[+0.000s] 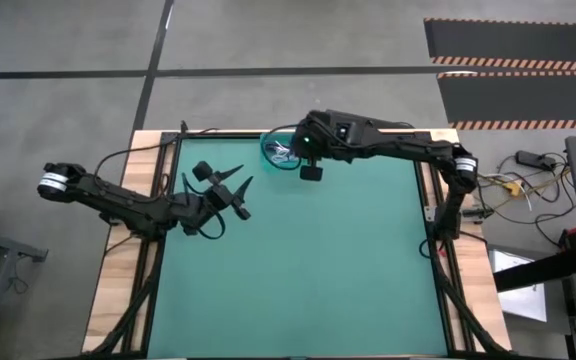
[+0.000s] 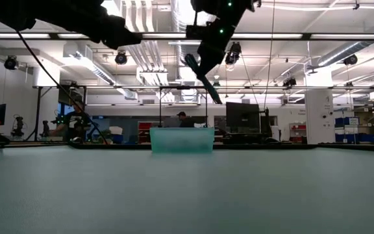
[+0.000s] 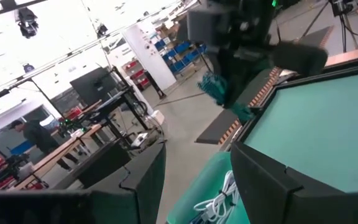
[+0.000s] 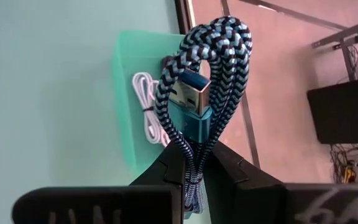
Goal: Pick and place USB-C Cables
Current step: Put the blue charger cable into the green bin
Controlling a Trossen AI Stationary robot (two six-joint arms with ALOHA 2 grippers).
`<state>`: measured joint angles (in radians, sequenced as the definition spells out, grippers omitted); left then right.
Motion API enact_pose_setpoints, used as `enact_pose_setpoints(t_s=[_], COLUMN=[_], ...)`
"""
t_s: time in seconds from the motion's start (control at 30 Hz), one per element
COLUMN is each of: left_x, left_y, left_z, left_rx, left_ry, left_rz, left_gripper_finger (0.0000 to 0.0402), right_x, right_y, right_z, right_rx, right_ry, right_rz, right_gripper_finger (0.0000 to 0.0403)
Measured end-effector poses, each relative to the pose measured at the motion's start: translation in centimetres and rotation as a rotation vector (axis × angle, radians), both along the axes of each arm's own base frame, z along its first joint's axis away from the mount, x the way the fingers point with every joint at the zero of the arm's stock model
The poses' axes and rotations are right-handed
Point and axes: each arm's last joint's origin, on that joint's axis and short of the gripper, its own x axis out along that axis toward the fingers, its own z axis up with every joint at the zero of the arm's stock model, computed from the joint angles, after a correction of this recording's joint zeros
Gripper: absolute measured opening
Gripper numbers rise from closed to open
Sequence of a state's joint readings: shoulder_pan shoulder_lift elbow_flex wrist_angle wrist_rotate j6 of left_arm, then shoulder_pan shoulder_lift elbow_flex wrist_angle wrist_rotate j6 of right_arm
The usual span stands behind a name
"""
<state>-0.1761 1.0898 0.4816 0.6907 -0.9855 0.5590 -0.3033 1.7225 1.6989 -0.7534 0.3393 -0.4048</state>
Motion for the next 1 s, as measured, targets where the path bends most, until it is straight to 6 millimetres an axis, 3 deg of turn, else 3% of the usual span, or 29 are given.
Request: enact_pose_setpoints(t_s=[0.27,0.5,1.0], left_x=[0.0,0.0,0.0], left_y=[0.0,0.0,0.0], left_z=[0.0,0.1,0.1], left_rx=[-0.002,-0.002,-0.002], left_ry=[-0.007,-0.011,-0.011], left_rz=[0.0,-0.002,-0.002], left_gripper_finger=[0.0166,0.0166,0.0166], right_x=[0.6,0.9,1.9], right_y=[-2.3,-3.0,-3.6], right_z=[-1.4,-2.4,-1.4], right_rx=[-0.002,0.005,-0.019], right_ry=[0.006,0.025,-0.032], right_rz=[-0.042,-0.056,-0.046], right_gripper_finger=[0.0023,0.0023,0.0023])
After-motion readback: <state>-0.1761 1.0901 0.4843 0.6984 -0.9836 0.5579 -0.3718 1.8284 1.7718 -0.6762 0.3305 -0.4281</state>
